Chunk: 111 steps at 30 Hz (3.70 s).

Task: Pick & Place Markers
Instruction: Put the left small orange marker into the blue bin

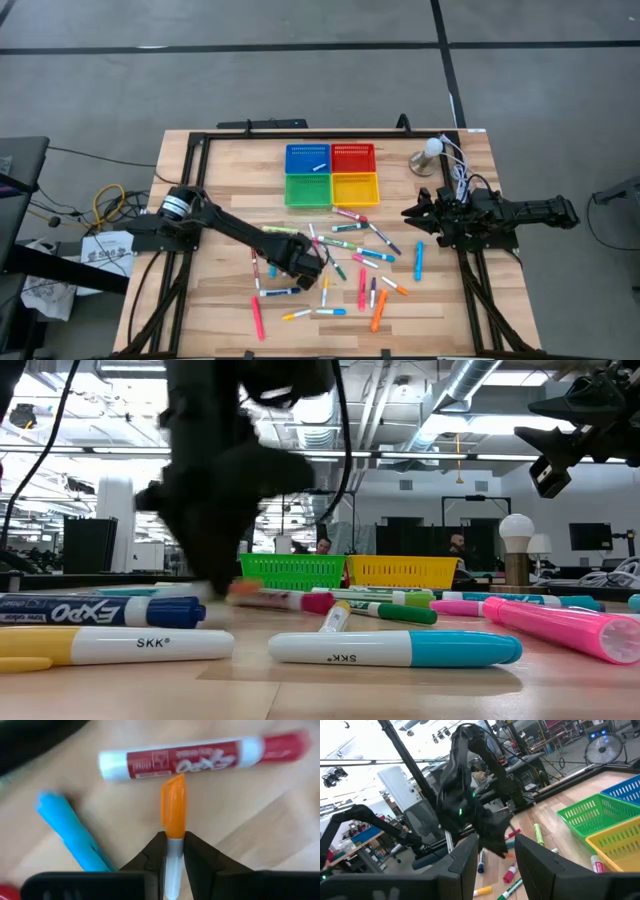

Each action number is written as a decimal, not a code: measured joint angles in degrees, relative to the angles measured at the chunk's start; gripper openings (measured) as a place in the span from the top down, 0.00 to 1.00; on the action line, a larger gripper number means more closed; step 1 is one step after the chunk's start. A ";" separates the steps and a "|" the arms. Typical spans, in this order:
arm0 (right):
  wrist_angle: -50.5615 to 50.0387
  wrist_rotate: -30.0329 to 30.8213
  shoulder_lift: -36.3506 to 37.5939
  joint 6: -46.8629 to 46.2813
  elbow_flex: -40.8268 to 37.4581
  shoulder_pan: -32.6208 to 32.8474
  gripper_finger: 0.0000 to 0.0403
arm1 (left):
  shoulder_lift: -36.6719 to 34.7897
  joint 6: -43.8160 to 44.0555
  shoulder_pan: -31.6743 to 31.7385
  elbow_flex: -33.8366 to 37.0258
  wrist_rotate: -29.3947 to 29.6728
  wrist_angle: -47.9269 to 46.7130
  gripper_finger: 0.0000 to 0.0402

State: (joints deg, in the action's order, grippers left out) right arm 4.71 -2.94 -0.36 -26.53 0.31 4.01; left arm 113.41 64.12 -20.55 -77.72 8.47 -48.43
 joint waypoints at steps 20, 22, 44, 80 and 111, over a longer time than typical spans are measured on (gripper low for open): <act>0.02 0.02 0.02 0.00 -0.01 0.00 0.70 | -34.19 -6.59 11.29 -0.28 11.34 -1.59 0.86; 0.02 0.02 -0.01 0.01 0.00 0.00 0.70 | -35.56 -9.55 13.89 -0.30 12.48 -1.32 0.85; 0.04 0.08 0.01 -0.02 0.00 0.00 0.70 | -23.94 -63.20 41.33 -0.32 12.11 22.99 0.85; 0.04 0.00 0.02 -0.04 0.01 0.00 0.70 | -1.92 -75.57 46.11 -0.30 -2.96 25.01 0.85; 0.04 0.00 0.02 -0.04 0.00 0.00 0.70 | -0.47 -80.50 47.78 -0.32 -2.69 24.48 0.85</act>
State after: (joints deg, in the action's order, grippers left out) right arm 4.75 -2.94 -0.34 -26.57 0.30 4.01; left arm 112.94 -16.38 27.24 -78.04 5.78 -23.95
